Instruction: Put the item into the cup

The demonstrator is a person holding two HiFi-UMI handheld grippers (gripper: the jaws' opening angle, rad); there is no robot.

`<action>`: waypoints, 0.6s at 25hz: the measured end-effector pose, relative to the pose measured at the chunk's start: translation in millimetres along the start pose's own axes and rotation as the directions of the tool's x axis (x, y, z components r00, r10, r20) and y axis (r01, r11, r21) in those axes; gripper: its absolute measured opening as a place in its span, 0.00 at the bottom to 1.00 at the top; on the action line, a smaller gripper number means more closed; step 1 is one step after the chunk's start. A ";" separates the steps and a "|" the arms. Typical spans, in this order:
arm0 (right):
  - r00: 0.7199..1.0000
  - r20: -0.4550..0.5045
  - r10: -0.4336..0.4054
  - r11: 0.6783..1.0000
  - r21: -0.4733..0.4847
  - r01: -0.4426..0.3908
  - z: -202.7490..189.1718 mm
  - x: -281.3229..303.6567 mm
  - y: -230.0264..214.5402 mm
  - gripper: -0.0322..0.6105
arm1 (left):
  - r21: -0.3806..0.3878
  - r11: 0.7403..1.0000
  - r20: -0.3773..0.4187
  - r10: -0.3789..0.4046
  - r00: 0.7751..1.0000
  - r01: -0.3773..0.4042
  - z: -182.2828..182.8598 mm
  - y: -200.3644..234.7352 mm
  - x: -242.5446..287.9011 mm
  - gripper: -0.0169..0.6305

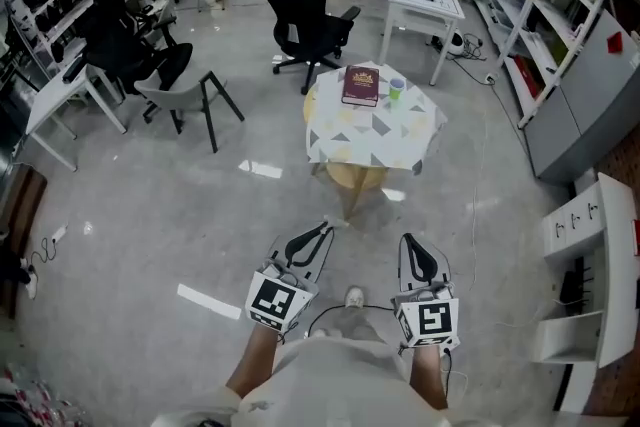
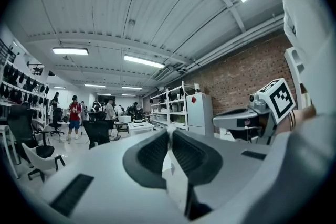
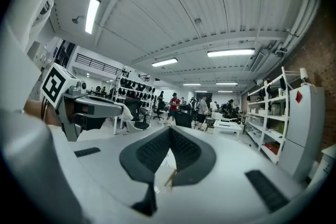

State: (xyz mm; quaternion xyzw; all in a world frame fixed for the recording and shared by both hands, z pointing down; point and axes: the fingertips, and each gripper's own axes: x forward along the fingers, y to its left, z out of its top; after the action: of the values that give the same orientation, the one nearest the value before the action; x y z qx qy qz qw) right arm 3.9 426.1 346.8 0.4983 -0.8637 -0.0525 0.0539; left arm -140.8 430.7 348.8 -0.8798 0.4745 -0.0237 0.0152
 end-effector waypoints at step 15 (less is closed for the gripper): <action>0.997 0.010 0.071 0.997 0.021 -0.071 -5.2 83.3 -89.9 0.06 | 0.023 0.998 -0.027 0.067 0.997 -0.067 9.9 24.1 108.4 0.08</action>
State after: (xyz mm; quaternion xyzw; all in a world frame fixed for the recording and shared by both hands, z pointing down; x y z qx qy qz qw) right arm 40.1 309.0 342.4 0.4676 -0.8816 -0.0438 0.0464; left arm -100.9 327.0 340.7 -0.8628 0.5036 -0.0404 0.0191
